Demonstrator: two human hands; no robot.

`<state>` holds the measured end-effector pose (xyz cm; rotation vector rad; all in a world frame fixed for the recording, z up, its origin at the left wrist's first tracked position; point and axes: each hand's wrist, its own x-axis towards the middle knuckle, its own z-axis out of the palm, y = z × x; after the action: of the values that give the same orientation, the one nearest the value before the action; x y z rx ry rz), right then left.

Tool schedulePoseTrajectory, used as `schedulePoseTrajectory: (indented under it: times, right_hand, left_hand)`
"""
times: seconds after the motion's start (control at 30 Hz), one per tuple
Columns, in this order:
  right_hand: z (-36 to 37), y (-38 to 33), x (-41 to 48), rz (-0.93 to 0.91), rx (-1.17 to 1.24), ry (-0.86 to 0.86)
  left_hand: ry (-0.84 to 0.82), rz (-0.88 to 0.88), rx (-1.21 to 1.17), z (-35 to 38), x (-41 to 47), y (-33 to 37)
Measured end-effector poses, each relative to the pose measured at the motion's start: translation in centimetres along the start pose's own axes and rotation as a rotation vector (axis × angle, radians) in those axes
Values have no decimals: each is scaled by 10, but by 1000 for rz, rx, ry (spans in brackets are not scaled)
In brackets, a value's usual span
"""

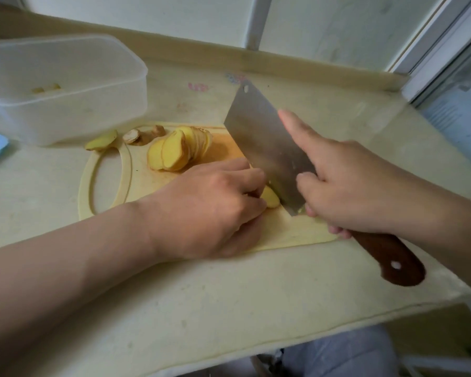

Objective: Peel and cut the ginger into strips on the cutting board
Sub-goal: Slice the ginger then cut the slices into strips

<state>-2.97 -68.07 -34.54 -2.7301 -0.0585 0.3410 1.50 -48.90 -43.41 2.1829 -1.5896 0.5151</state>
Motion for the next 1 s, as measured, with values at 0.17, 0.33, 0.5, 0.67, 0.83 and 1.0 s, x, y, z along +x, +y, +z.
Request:
schedulePoseTrajectory:
  times: [0.17,0.33,0.5,0.67,0.83,1.0]
  right_hand:
    - [16,12,-12,-24,156,189]
    - [16,17,-31,-27,126,171]
    - [5,11,-25,-30,33,58]
    - [0,-3,0,-51,-64,-10]
    - [15,6,-12,-80,44,156]
    - [19,15,-28,-94,59,204]
  left_hand:
    - [11,-12,19,1,-2,2]
    - [18,-5,29,1,-1,1]
    - [31,6,42,2,-2,1]
    - [25,24,38,3,-2,-2]
    - [35,21,51,4,-3,-1]
    - [55,20,57,4,-2,-1]
